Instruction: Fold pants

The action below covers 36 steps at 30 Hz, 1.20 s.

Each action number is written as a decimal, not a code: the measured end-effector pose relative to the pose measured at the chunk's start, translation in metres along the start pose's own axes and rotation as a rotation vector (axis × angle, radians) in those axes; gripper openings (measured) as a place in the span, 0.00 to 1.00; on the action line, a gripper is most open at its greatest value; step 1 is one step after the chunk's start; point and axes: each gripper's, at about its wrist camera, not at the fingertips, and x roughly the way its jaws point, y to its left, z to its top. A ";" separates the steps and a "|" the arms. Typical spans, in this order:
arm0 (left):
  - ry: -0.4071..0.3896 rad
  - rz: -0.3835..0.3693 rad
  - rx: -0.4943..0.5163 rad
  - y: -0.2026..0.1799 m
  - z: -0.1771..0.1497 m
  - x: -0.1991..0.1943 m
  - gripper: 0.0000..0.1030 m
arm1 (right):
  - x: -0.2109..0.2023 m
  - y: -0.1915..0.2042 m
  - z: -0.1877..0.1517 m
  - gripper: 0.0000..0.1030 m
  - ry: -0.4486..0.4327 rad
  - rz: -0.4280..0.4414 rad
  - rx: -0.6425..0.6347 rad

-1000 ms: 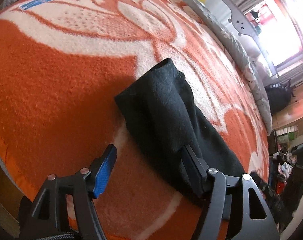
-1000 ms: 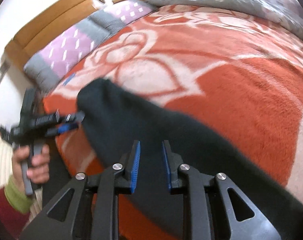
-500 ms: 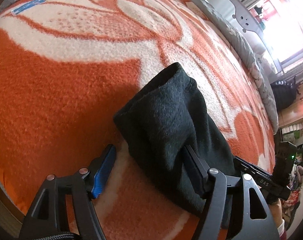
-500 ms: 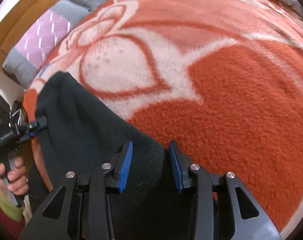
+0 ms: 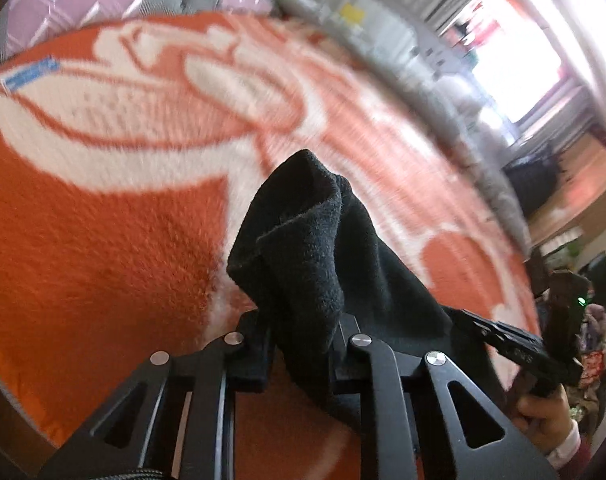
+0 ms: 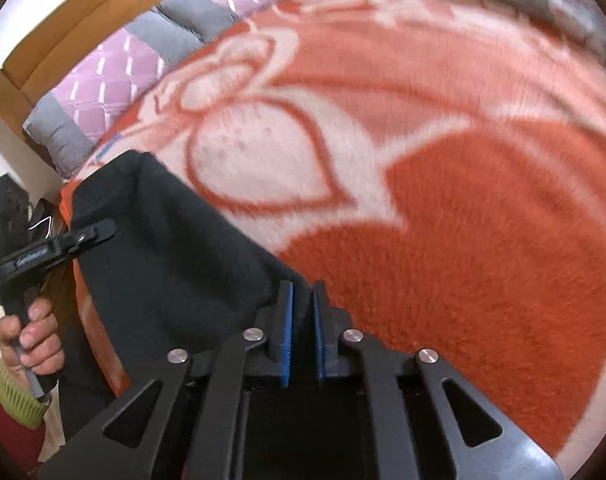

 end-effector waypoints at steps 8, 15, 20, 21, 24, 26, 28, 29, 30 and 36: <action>-0.032 0.081 0.127 0.001 -0.001 -0.003 0.18 | 0.027 0.016 0.016 0.05 0.009 -0.092 -0.048; 0.040 0.270 0.263 0.006 -0.021 0.032 0.26 | 0.052 -0.002 0.001 0.21 0.029 -0.130 0.055; 0.015 0.312 0.242 0.006 -0.018 0.010 0.42 | 0.015 -0.011 -0.009 0.43 -0.040 -0.154 0.129; -0.006 0.310 0.241 0.004 -0.016 0.000 0.43 | 0.002 -0.014 -0.014 0.43 -0.059 -0.138 0.148; -0.063 0.276 0.242 -0.009 -0.011 -0.026 0.54 | -0.032 -0.022 -0.036 0.43 -0.110 -0.093 0.205; -0.072 0.246 0.264 -0.024 -0.009 -0.034 0.56 | -0.051 -0.026 -0.056 0.43 -0.130 -0.082 0.246; -0.066 0.214 0.294 -0.041 -0.009 -0.036 0.56 | -0.065 -0.032 -0.076 0.43 -0.142 -0.078 0.283; -0.056 0.192 0.315 -0.052 -0.011 -0.034 0.57 | -0.071 -0.035 -0.086 0.43 -0.147 -0.076 0.306; -0.046 0.176 0.332 -0.061 -0.013 -0.031 0.58 | -0.079 -0.039 -0.097 0.43 -0.153 -0.074 0.329; 0.061 0.073 0.454 -0.122 -0.041 -0.003 0.61 | -0.118 -0.057 -0.158 0.43 -0.188 -0.095 0.431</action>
